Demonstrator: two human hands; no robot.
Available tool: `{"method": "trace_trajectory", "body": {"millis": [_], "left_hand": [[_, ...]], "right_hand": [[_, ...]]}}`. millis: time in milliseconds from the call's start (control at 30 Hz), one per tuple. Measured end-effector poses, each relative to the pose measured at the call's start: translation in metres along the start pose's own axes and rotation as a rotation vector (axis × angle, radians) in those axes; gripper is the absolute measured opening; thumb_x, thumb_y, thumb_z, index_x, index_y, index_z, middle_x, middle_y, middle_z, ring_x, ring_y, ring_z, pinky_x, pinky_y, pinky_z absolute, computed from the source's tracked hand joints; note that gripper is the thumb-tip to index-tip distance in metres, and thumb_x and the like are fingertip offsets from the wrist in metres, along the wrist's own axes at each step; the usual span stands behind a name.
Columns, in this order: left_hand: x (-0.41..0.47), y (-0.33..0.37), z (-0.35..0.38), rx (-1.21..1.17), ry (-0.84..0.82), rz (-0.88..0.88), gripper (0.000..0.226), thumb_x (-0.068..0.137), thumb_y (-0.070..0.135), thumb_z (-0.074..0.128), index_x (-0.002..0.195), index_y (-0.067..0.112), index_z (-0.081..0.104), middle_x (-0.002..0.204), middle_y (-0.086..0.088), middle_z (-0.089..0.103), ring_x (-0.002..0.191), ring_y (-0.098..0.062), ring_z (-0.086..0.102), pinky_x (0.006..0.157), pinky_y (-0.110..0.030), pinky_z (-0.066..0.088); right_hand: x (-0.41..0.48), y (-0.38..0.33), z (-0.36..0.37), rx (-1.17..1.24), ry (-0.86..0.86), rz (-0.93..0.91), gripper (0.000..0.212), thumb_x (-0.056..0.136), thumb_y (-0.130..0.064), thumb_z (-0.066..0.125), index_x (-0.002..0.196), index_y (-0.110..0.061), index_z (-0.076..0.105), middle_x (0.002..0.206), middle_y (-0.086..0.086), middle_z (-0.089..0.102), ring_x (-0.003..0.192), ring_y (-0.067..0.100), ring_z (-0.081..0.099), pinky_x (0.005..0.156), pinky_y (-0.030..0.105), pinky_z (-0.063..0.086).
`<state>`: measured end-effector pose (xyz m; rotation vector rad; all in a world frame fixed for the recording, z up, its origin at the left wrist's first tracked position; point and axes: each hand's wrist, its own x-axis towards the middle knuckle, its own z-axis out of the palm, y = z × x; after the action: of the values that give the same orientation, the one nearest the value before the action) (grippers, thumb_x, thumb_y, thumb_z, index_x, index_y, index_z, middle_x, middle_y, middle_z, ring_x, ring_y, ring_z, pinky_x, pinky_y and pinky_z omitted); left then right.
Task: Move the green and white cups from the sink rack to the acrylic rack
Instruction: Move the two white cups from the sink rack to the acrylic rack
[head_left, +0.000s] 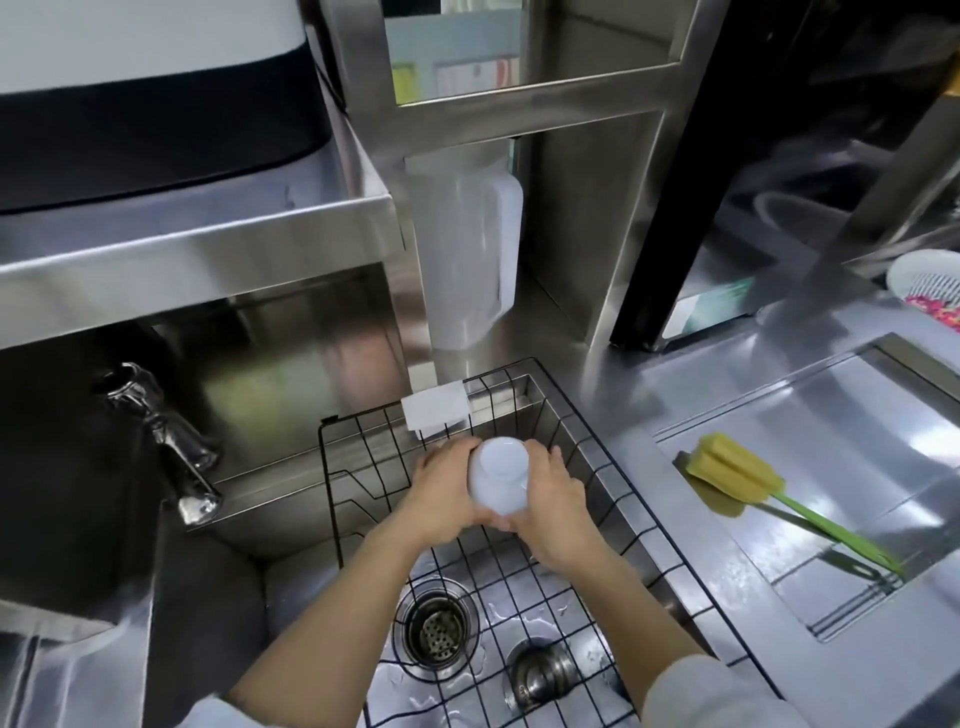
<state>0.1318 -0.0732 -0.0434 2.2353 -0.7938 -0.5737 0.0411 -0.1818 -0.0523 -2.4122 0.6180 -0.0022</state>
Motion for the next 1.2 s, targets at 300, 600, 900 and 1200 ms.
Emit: {"method": "trace_trajectory", "body": {"millis": [300,600,900,1200], "left_hand": [[-0.016,-0.004,-0.014,-0.054,-0.030,-0.004,0.074,0.040,0.029,0.087,0.105,0.024,0.051,0.109,0.000,0.057,0.102,-0.021,0.052,0.096,-0.044,0.042],[-0.069,0.016,-0.067,-0.192,0.101,0.136,0.076,0.044,0.045,0.085,0.111,0.045,0.049,0.112,0.022,0.047,0.102,0.016,0.043,0.078,0.004,0.032],[-0.148,0.048,-0.124,-0.167,0.213,0.300,0.072,0.046,0.051,0.081,0.109,0.057,0.046,0.105,0.028,0.046,0.105,0.004,0.051,0.094,-0.027,0.045],[-0.266,0.031,-0.199,-0.106,0.401,0.353,0.073,0.046,0.054,0.080,0.108,0.062,0.042,0.105,0.027,0.045,0.104,0.003,0.050,0.090,-0.008,0.039]], "right_hand": [[-0.018,-0.004,-0.018,0.194,-0.025,-0.018,0.073,0.063,-0.015,0.074,0.126,-0.019,0.038,0.117,0.007,0.059,0.111,0.029,0.051,0.096,0.044,0.042],[-0.054,-0.039,-0.051,0.422,0.034,-0.121,0.075,0.052,-0.043,0.073,0.120,-0.043,0.043,0.122,-0.004,0.056,0.120,0.018,0.043,0.099,0.037,0.043],[-0.119,-0.108,-0.085,0.493,0.119,-0.298,0.070,0.045,-0.048,0.077,0.109,-0.051,0.050,0.112,-0.026,0.059,0.104,-0.012,0.051,0.081,0.006,0.044],[-0.182,-0.212,-0.071,0.384,0.133,-0.524,0.070,0.047,-0.039,0.081,0.100,-0.066,0.045,0.112,-0.030,0.056,0.107,-0.010,0.049,0.084,0.014,0.039]]}}
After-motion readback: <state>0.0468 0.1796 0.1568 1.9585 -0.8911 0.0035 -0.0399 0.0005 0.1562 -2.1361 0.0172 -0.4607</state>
